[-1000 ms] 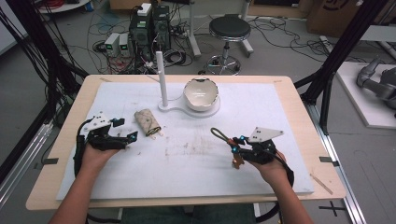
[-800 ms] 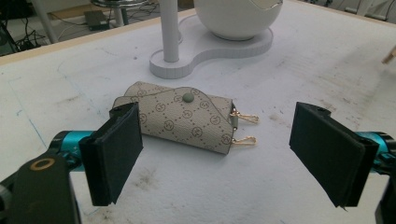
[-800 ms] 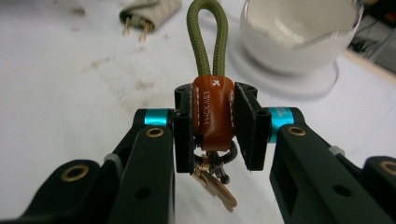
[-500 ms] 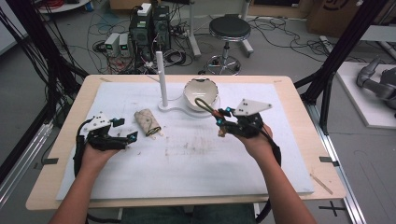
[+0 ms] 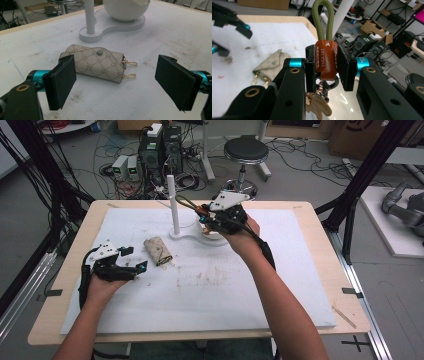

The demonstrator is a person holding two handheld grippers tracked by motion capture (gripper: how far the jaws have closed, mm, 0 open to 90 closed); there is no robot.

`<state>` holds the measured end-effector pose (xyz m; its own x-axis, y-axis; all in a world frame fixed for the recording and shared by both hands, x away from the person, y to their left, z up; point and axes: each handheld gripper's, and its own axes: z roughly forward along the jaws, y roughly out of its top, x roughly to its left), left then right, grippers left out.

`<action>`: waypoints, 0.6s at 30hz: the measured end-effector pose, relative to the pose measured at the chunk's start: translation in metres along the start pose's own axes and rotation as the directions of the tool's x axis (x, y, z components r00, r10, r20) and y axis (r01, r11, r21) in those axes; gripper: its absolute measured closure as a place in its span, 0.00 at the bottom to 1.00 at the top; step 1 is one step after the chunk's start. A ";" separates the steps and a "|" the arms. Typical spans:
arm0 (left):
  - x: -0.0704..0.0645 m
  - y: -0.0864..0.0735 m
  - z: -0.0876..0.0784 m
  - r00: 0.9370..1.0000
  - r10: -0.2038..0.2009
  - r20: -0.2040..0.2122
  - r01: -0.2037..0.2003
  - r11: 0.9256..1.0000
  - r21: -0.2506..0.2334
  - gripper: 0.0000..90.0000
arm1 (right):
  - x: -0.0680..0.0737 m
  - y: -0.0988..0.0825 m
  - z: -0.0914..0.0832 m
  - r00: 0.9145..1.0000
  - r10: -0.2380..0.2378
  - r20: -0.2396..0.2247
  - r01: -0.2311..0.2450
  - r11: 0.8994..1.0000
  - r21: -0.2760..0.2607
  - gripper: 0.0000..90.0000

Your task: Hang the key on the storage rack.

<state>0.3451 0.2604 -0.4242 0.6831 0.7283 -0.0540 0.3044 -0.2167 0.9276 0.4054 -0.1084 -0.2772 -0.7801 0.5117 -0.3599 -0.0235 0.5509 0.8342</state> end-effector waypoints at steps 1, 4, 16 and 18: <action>0.000 0.000 0.000 1.000 0.000 0.002 0.000 1.000 0.001 0.19 | 0.000 0.000 0.000 1.000 0.000 0.000 0.000 1.000 0.000 0.79; 0.000 0.000 0.000 1.000 0.000 0.001 0.000 1.000 0.001 0.19 | -0.001 0.006 0.011 1.000 -0.004 0.007 0.004 1.000 0.011 0.79; -0.001 -0.001 0.000 1.000 0.007 0.002 -0.007 1.000 0.006 0.19 | 0.004 0.013 0.043 0.998 -0.054 0.030 0.053 0.998 0.036 0.79; -0.001 0.000 0.000 1.000 0.009 0.003 -0.009 1.000 0.007 0.19 | 0.004 0.014 0.047 0.998 -0.054 0.036 0.053 0.998 0.045 0.79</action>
<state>0.3440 0.2600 -0.4244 0.6881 0.7241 -0.0470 0.3029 -0.2278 0.9254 0.4310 -0.0680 -0.2870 -0.7544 0.5046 -0.4198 -0.0362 0.6065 0.7943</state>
